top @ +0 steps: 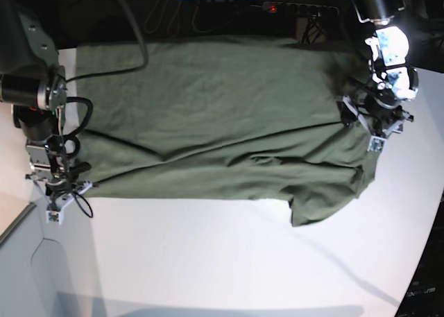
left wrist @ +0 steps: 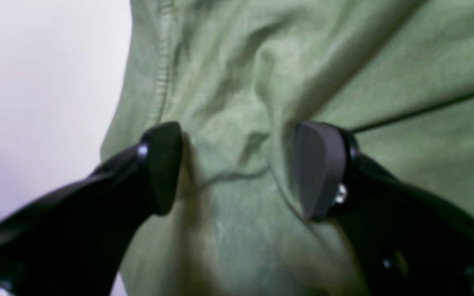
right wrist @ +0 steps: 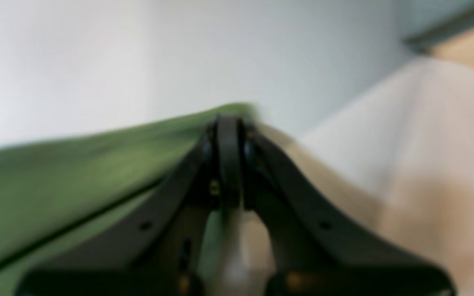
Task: Layout the t-shirt on the table in an organized manner, then fold the t-shirt properly
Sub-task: 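Lay the shirt down with both grippers, pulling it taut, then release the shirt and move both grippers toward the hem to smooth it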
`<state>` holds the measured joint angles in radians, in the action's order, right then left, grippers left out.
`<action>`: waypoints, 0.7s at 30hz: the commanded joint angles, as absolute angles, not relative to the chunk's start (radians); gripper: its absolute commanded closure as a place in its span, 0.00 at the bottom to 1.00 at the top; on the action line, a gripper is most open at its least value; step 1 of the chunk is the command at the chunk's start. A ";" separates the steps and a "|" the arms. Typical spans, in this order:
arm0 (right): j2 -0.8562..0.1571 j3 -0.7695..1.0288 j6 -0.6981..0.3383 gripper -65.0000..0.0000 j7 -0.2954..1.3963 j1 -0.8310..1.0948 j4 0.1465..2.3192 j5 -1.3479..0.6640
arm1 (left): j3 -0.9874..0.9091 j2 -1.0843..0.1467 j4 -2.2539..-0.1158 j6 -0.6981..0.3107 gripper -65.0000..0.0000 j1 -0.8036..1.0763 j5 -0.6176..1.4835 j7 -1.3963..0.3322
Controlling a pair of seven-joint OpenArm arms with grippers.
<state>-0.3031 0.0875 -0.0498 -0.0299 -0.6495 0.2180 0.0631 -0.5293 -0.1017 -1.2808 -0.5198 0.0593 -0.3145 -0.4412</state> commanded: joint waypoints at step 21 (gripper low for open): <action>-0.325 0.093 -0.036 1.00 -0.194 -0.674 0.251 0.054 | -0.375 -0.111 -1.196 -0.512 0.36 -0.156 -0.329 -0.432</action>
<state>-0.3103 0.0906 -0.0463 -0.1665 -0.6468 0.2333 0.0601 -0.3725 -0.0933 -1.1786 -0.5247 -0.1226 -0.3382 -0.4538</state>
